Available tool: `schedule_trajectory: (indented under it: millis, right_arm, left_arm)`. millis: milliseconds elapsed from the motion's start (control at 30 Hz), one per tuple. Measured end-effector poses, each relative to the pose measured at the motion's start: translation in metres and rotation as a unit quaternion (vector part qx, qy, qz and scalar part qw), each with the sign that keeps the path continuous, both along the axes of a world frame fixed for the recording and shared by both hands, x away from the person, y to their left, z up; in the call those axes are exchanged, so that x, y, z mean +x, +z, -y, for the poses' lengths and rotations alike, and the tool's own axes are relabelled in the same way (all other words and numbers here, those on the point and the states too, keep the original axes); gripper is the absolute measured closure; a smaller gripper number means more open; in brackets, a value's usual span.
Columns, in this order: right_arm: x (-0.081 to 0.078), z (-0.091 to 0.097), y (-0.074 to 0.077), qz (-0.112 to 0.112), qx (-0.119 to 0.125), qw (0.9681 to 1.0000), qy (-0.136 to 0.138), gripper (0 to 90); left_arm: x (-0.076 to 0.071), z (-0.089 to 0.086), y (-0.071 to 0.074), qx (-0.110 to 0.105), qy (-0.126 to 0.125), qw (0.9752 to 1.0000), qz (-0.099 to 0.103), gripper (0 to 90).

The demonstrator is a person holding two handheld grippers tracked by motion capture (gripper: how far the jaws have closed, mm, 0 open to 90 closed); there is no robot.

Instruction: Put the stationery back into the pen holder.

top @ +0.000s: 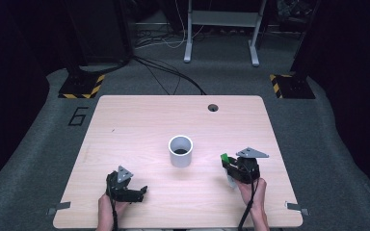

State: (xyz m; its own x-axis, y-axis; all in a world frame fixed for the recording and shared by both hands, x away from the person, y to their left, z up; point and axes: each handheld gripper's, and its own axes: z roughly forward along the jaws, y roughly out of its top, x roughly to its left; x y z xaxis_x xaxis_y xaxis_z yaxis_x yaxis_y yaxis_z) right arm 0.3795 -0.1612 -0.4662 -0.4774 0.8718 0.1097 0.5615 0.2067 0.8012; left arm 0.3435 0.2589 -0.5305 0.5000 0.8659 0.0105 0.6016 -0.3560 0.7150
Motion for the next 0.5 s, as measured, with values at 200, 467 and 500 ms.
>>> schedule_trajectory:
  millis: [200, 467, 500]
  right_arm:
    - [0.008, 0.0, 0.009, 0.013, 0.01, 0.9999, 0.004, 67.2]
    - [0.019, -0.005, 0.021, 0.039, 0.022, 0.9989, 0.015, 67.2]
    - [0.021, -0.007, 0.023, 0.044, 0.023, 0.9986, 0.018, 67.2]
  left_arm:
    - [0.0, 0.0, -0.001, 0.004, 0.0, 1.0, 0.004, 0.3]
    - [0.0, 0.0, 0.0, 0.002, -0.002, 1.0, -0.002, 0.3]
    - [0.0, 0.0, 0.0, 0.002, -0.002, 1.0, -0.002, 0.3]
